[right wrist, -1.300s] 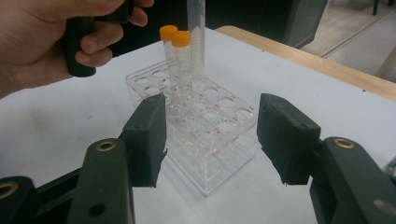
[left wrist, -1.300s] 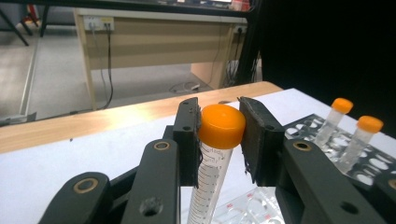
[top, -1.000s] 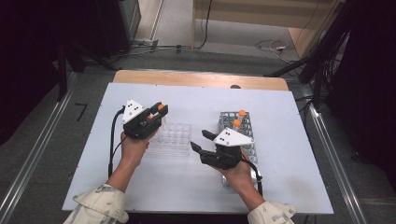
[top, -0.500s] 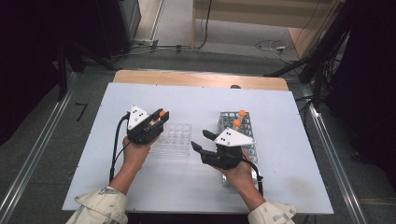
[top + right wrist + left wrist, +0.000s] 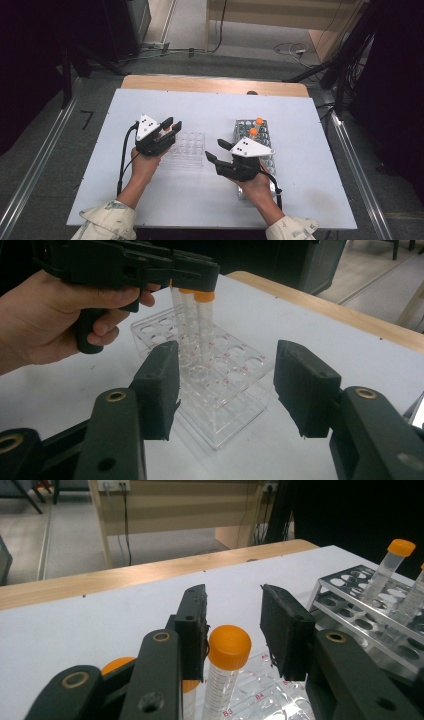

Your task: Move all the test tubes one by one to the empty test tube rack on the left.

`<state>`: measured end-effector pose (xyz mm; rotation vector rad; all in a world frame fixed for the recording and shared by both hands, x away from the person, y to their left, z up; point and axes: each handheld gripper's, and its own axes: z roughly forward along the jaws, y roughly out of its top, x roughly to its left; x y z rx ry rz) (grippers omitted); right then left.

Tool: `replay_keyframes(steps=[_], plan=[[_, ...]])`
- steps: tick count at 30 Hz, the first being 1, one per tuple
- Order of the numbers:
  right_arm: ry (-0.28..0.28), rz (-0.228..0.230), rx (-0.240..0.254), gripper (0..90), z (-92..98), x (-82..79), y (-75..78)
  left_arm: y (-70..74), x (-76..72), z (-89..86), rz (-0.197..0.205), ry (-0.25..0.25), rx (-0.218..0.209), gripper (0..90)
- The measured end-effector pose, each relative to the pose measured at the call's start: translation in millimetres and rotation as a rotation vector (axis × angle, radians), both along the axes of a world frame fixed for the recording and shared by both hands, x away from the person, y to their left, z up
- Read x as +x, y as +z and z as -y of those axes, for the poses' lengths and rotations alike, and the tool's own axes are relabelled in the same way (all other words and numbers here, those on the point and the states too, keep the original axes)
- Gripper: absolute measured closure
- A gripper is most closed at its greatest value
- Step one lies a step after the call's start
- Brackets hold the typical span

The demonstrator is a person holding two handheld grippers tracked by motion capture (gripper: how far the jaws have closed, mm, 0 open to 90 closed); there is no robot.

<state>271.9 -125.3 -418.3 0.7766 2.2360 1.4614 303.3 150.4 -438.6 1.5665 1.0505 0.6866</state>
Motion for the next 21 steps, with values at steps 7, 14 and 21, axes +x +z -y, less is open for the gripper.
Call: replay_keyframes(steps=[7,14,21], plan=[[-0.028,0.010,0.011,37.5,8.2,2.8,3.0,7.3,-3.8,2.5,0.010,-0.010,-0.026,37.9],[-0.083,0.030,0.021,31.8,24.7,7.6,10.4,14.4,-9.2,10.9,0.009,-0.036,-0.032,20.0],[-0.153,0.063,0.022,29.9,45.1,13.5,15.7,16.2,-13.1,16.8,0.005,-0.070,-0.032,18.4]])
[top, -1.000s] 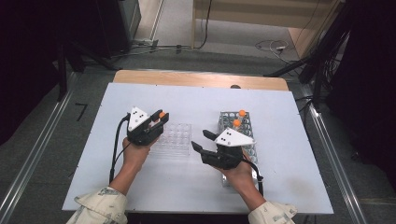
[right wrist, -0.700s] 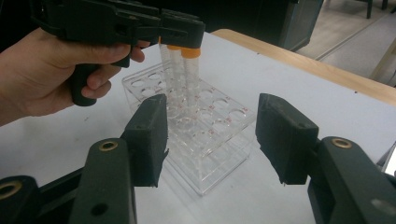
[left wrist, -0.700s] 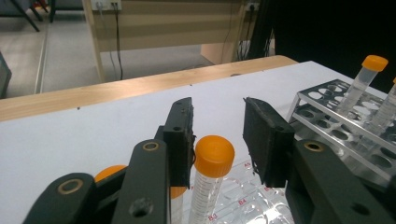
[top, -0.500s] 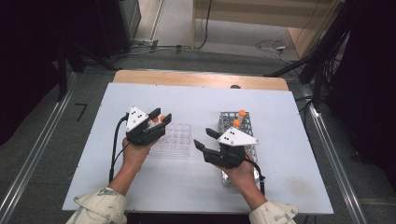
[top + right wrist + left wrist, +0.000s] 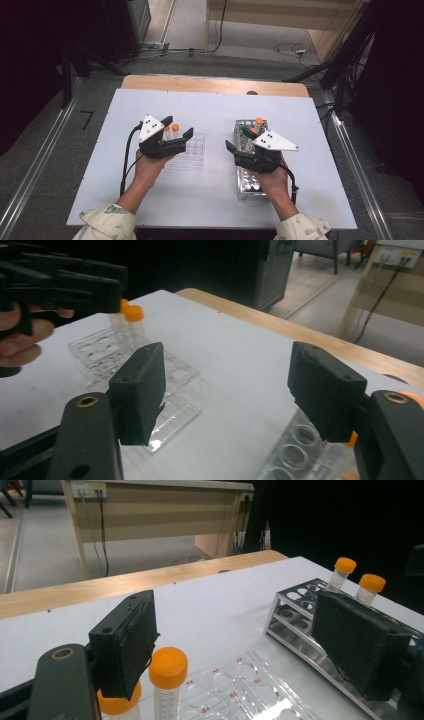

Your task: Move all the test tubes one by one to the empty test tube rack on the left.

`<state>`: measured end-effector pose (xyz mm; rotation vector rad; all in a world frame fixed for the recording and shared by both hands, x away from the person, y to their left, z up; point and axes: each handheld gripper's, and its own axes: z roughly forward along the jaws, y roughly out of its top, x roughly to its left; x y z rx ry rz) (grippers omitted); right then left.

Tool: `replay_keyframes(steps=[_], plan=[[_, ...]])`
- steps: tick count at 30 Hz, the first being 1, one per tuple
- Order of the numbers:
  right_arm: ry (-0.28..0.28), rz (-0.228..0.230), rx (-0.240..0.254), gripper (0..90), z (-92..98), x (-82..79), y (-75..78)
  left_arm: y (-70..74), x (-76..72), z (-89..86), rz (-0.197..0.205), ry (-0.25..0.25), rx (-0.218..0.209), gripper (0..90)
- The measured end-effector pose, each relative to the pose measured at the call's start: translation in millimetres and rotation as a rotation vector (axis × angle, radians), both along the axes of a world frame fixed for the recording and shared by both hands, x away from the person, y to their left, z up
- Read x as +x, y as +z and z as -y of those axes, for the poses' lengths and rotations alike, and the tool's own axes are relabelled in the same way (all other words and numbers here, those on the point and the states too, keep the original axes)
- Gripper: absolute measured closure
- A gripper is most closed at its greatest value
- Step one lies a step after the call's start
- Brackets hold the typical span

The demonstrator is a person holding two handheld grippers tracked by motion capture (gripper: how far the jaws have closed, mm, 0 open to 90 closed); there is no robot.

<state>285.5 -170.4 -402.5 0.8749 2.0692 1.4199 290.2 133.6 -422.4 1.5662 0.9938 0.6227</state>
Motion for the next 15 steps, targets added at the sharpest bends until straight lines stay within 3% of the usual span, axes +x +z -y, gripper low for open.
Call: replay_keyframes(steps=[6,15], plan=[[-0.056,0.015,-0.017,30.0,18.8,10.5,-6.0,0.6,-1.3,2.3,-0.003,-0.017,-0.004,18.4],[-0.084,0.028,-0.034,33.7,39.5,22.5,-20.5,0.7,-2.9,6.3,-0.002,-0.038,-0.001,18.4]])
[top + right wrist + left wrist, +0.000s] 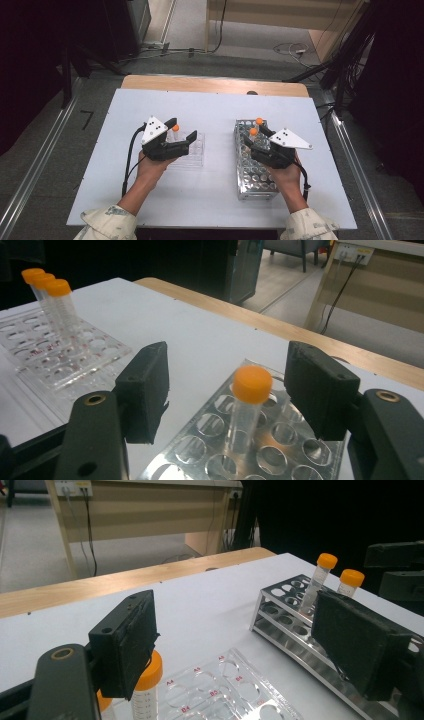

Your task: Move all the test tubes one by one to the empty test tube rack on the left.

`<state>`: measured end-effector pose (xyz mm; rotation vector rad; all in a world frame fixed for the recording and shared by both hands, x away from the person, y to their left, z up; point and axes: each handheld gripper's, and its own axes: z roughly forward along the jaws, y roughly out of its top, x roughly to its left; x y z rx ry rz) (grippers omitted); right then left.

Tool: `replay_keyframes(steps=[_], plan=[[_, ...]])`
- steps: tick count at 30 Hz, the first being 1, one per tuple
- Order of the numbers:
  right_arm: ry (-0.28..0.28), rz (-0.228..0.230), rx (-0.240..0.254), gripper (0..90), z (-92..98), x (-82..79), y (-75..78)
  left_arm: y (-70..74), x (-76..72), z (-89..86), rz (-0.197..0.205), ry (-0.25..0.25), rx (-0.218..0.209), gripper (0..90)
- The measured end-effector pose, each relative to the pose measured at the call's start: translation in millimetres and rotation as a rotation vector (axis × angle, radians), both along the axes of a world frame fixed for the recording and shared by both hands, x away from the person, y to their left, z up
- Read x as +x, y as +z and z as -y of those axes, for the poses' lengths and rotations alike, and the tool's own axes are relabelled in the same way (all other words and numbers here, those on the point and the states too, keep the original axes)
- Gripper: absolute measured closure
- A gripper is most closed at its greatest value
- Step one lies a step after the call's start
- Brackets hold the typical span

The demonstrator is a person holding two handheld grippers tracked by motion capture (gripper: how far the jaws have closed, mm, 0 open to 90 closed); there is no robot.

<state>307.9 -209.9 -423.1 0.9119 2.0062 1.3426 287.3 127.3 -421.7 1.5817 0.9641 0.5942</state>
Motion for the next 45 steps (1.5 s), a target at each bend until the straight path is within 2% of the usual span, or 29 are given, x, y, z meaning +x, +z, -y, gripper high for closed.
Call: replay_keyframes(steps=[13,23,28,33,38,45], plan=[[0.033,-0.053,-0.003,38.3,11.0,14.4,-20.4,-1.1,0.0,1.3,-0.007,-0.008,0.006,18.4],[0.055,-0.102,-0.007,48.0,14.5,23.9,-33.1,-1.7,0.0,1.5,-0.010,-0.007,0.008,18.5],[0.074,-0.098,-0.014,56.1,14.9,26.2,-35.3,-2.0,0.2,1.9,-0.011,-0.008,0.006,18.4],[0.100,-0.126,-0.001,61.0,15.1,29.9,-38.6,-2.2,0.2,2.3,-0.012,-0.008,0.006,18.5],[0.101,-0.123,-0.023,68.3,14.4,31.5,-41.0,-2.1,0.1,2.1,-0.012,-0.009,0.006,18.5],[0.108,-0.123,-0.020,70.7,16.0,32.9,-42.2,-1.9,-0.2,2.2,-0.012,-0.010,0.006,18.5]])
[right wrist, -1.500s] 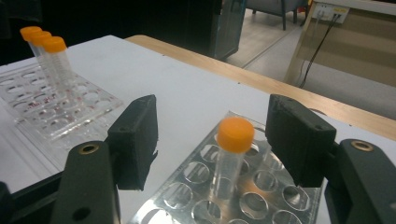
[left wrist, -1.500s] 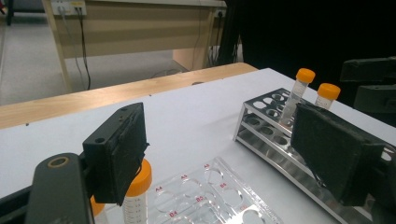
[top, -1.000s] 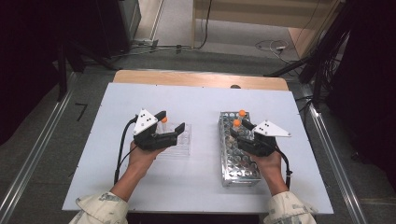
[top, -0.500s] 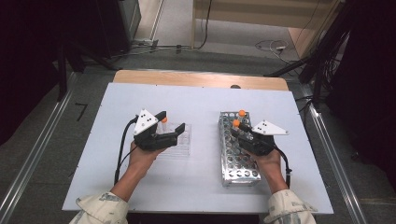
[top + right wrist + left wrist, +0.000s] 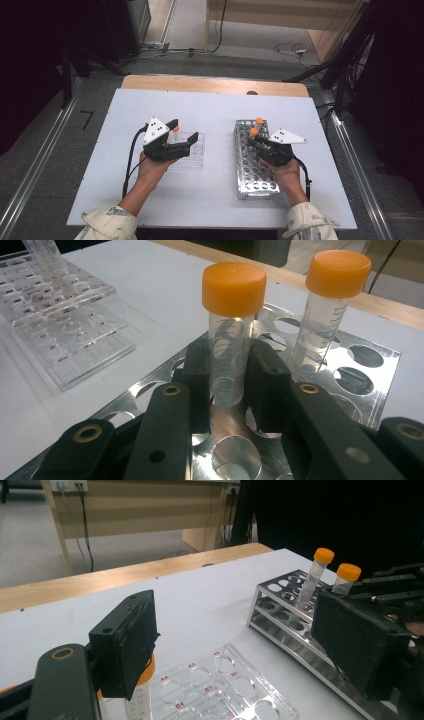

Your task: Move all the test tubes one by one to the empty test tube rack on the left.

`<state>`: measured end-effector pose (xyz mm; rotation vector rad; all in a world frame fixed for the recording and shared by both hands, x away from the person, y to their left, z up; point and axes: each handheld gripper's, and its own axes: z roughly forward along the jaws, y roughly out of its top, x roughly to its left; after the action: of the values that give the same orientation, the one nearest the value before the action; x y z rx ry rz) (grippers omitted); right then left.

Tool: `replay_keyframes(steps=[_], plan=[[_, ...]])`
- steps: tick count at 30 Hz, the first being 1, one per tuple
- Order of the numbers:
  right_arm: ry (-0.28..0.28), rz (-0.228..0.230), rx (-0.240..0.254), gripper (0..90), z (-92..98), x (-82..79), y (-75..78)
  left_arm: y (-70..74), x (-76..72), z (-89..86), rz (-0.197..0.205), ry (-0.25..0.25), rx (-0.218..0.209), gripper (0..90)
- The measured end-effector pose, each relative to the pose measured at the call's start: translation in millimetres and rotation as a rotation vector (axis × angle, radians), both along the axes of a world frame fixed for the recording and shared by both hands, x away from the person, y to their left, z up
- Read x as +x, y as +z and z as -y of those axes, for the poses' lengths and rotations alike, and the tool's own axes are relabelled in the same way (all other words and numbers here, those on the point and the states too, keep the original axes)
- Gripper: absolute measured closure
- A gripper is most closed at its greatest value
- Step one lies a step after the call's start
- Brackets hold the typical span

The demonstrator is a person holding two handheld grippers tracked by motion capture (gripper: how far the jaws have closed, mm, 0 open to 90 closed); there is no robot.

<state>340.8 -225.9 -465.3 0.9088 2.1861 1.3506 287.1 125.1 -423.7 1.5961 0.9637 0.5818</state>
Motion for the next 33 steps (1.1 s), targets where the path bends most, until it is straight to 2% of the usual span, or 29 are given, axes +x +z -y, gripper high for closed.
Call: replay_keyframes(steps=[5,11,27,33], plan=[[-0.003,0.003,0.028,71.2,2.8,-0.7,2.3,0.3,-0.5,-0.3,0.000,-0.001,0.000,18.5],[-0.015,0.034,0.056,71.2,4.8,-4.6,9.8,0.7,-0.7,-0.6,0.002,-0.003,-0.002,18.6],[-0.066,0.096,0.113,71.8,7.4,-19.1,48.7,2.4,-1.8,0.0,0.005,-0.006,-0.009,18.6],[-0.042,0.101,0.117,71.8,-0.6,-26.8,64.1,4.9,-3.3,1.4,0.012,-0.011,-0.016,18.6]])
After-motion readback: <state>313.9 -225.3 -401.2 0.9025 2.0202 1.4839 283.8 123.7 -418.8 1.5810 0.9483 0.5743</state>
